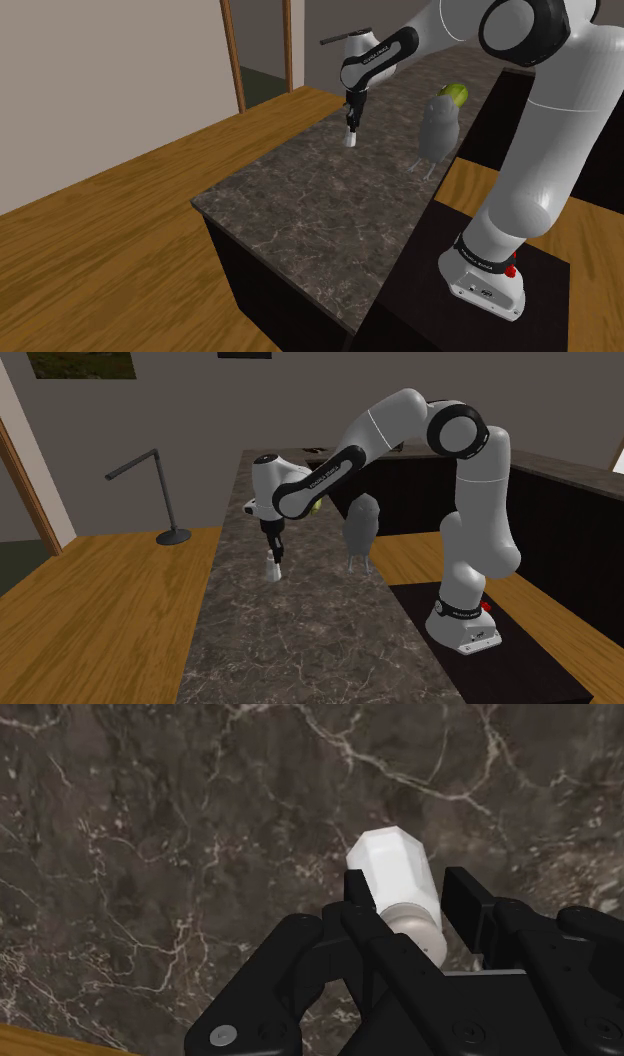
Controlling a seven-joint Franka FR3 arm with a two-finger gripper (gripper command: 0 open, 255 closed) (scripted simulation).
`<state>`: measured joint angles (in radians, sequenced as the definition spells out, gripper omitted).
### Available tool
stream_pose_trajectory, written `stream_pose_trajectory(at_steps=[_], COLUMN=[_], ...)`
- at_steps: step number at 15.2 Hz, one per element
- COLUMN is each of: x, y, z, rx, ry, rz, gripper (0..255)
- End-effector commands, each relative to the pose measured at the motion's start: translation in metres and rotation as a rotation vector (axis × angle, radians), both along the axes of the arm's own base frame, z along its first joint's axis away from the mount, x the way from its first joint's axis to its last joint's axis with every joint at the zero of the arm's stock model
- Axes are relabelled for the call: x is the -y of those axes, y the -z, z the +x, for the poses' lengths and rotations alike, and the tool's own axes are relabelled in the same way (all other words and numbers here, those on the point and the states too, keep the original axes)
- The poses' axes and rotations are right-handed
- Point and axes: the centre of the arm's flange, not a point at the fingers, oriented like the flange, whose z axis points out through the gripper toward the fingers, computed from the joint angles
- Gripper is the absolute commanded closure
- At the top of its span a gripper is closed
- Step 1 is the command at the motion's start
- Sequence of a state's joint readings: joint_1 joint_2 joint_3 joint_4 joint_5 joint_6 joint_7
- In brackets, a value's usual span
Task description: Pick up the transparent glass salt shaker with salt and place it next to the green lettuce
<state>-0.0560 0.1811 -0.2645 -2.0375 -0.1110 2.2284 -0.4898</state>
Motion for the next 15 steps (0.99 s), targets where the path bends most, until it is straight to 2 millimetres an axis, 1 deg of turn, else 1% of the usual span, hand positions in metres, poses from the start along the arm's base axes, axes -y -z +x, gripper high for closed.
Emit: stream_pose_trajectory(at_steps=[1,5,15], x=[0.000,0.000,0.000], y=[0.000,0.001,-0.052], z=[0.000,0.000,0.000], rx=[-0.001,-0.001,-0.001], ry=[0.000,0.000,0.000], rz=[0.000,0.000,0.000], gripper=[255,255,255])
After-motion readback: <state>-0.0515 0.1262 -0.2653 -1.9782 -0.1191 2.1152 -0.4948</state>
